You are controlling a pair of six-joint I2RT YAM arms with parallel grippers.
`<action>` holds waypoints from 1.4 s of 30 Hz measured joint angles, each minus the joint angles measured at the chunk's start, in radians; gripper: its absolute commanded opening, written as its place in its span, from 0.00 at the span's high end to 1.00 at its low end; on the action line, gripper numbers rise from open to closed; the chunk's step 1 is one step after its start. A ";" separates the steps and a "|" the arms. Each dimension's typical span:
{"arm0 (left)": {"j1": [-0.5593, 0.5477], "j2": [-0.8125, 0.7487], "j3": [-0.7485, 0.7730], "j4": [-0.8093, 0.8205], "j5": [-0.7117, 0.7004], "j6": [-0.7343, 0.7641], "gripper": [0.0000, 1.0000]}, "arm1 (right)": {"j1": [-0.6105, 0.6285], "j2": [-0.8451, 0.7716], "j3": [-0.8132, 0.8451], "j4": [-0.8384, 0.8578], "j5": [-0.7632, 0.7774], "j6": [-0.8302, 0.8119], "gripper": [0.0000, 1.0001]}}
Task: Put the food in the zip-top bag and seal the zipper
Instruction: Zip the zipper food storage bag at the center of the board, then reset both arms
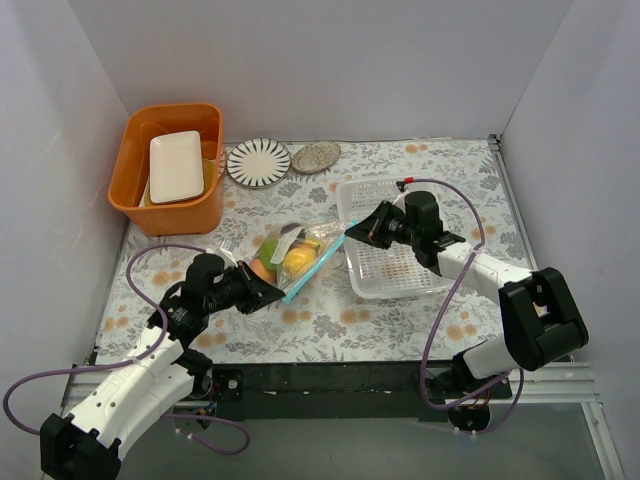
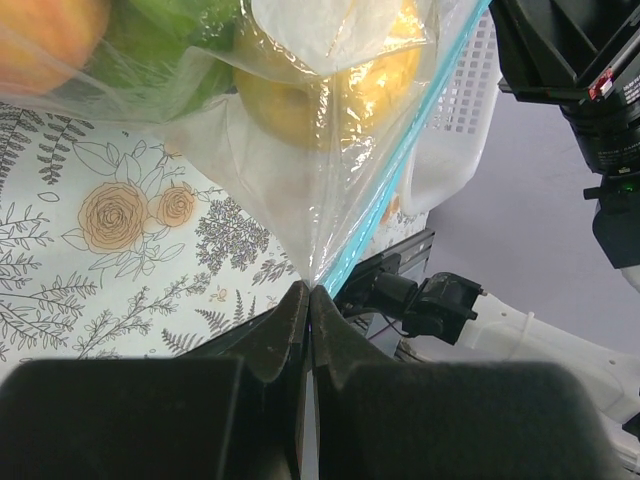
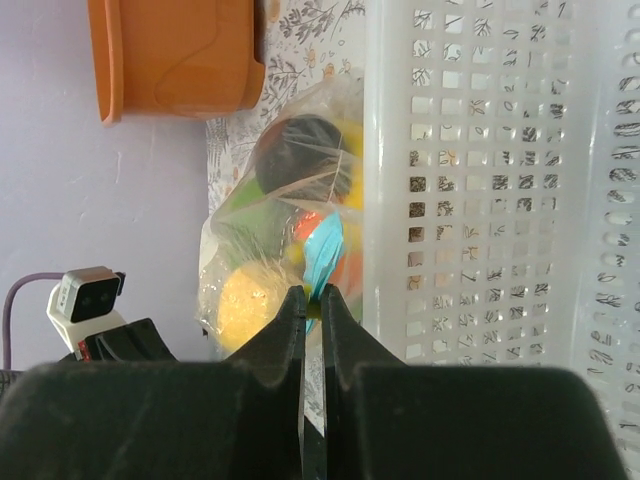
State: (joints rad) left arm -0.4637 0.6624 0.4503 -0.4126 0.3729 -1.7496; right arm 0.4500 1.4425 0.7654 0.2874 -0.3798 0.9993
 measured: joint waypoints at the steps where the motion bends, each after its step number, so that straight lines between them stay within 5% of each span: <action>1: 0.001 -0.002 0.000 -0.004 0.000 0.003 1.00 | -0.005 0.000 0.000 0.000 0.000 -0.006 0.94; 21: 0.003 -0.060 0.006 -0.074 -0.027 0.015 1.00 | -0.058 0.034 0.000 0.062 -0.051 -0.008 0.90; 24: 0.003 -0.059 0.006 -0.075 -0.026 0.015 0.83 | -0.060 0.045 0.002 0.079 -0.066 -0.009 0.82; 27: 0.003 -0.052 0.006 -0.095 -0.020 0.029 0.57 | -0.078 0.077 0.040 0.056 -0.066 -0.038 0.56; 31: 0.003 -0.023 0.010 -0.111 -0.015 0.032 0.48 | -0.108 0.137 0.163 -0.017 -0.064 -0.138 0.20; 34: 0.003 -0.015 0.016 -0.111 -0.016 0.032 0.43 | -0.110 0.138 0.228 -0.081 -0.054 -0.227 0.16; 38: 0.003 -0.021 0.040 -0.112 -0.025 0.034 0.19 | -0.108 0.133 0.284 -0.182 -0.014 -0.325 0.16; 42: 0.003 -0.017 0.095 -0.133 -0.059 0.066 0.05 | -0.108 0.108 0.308 -0.305 0.071 -0.417 0.12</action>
State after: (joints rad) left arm -0.4603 0.6456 0.5449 -0.5457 0.3138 -1.6840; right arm 0.3416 1.5509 1.0733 -0.0177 -0.3088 0.5827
